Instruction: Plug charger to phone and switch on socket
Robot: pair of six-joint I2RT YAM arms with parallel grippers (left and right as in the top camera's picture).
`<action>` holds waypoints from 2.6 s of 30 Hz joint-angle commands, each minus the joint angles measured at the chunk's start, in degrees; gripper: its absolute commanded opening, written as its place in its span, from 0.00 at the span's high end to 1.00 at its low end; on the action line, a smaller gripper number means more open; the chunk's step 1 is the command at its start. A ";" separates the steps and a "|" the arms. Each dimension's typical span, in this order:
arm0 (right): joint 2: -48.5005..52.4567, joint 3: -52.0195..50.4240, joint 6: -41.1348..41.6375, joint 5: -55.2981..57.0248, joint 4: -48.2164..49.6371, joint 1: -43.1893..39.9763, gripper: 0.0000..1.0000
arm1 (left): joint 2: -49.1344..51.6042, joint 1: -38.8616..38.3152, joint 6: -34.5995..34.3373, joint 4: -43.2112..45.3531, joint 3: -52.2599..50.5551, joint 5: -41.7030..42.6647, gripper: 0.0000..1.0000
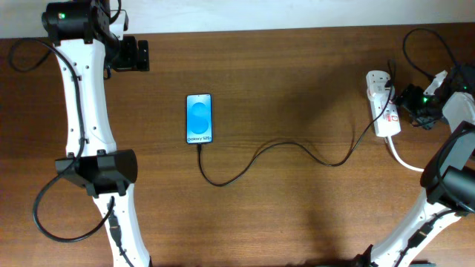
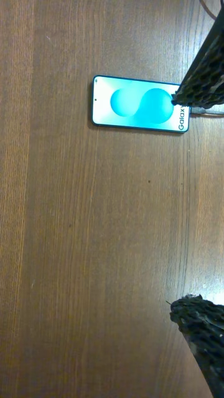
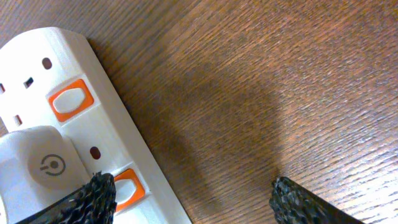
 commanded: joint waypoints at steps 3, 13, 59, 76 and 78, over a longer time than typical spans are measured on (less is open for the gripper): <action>0.83 0.17 -1.16 0.07 -2.05 2.69 0.18 | -0.07 0.35 0.87 -0.07 0.24 -0.63 0.01; 0.83 -1.36 -1.16 0.09 -3.76 2.89 0.18 | -0.07 0.35 0.87 -0.07 0.24 -0.63 0.01; -60.11 5.46 -11.43 -4.70 -45.59 15.63 0.02 | -0.07 0.35 0.87 -0.07 0.24 -0.63 0.01; -56.61 5.33 -12.07 -0.94 -45.35 21.05 0.02 | -0.07 0.35 0.87 -0.07 0.24 -0.66 0.01; -58.47 5.33 -12.04 2.89 -44.65 22.95 0.01 | -0.07 0.35 0.87 -0.07 0.24 -0.63 0.00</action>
